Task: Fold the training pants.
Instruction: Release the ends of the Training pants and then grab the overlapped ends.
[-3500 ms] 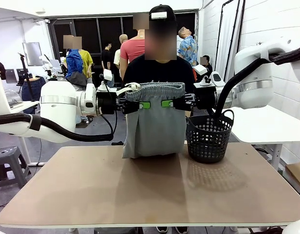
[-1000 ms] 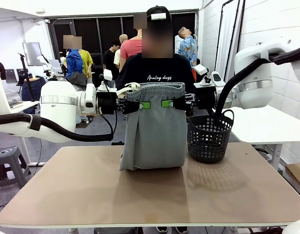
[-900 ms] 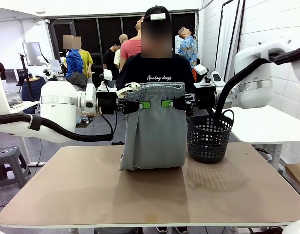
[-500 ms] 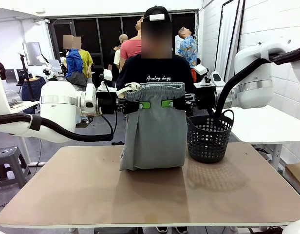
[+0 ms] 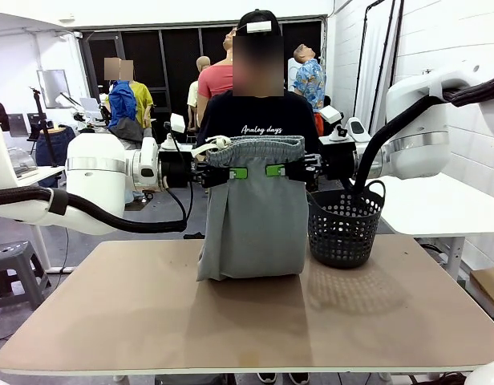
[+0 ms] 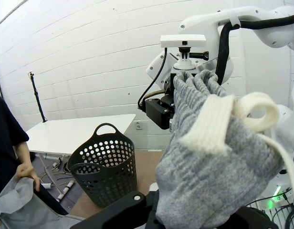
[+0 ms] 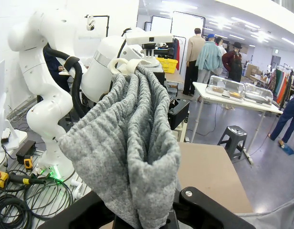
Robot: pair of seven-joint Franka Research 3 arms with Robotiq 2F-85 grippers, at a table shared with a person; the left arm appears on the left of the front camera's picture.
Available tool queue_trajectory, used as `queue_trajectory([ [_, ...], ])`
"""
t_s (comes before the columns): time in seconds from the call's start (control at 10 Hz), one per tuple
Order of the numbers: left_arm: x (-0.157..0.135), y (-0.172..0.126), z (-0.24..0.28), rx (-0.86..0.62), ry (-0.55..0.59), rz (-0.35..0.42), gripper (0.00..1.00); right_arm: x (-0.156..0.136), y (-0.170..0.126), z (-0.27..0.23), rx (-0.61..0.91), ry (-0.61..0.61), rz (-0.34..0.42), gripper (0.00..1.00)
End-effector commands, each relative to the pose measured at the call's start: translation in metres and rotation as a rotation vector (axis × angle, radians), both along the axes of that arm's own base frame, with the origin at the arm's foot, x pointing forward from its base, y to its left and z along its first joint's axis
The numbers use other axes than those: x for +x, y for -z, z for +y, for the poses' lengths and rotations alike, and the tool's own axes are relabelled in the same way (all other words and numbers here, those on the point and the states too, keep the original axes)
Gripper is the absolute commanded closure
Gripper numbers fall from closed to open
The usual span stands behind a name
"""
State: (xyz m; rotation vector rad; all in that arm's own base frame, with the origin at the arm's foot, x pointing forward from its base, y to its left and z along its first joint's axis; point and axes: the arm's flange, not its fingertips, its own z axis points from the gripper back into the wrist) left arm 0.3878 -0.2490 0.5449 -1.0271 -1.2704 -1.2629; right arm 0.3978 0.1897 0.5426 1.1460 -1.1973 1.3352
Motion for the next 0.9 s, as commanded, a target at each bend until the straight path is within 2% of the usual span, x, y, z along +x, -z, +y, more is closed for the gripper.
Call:
queue_trajectory([
  [0.0,-0.0017,-0.0026,-0.0012,-0.004,-0.001,0.004,1.0,-0.0041,0.0009,-0.0007,0.021,-0.001,-0.003,1.0],
  [0.8,-0.0017,-0.0026,-0.0012,-0.004,-0.001,0.004,1.0,-0.0041,0.0009,-0.0007,0.021,-0.001,-0.003,1.0],
])
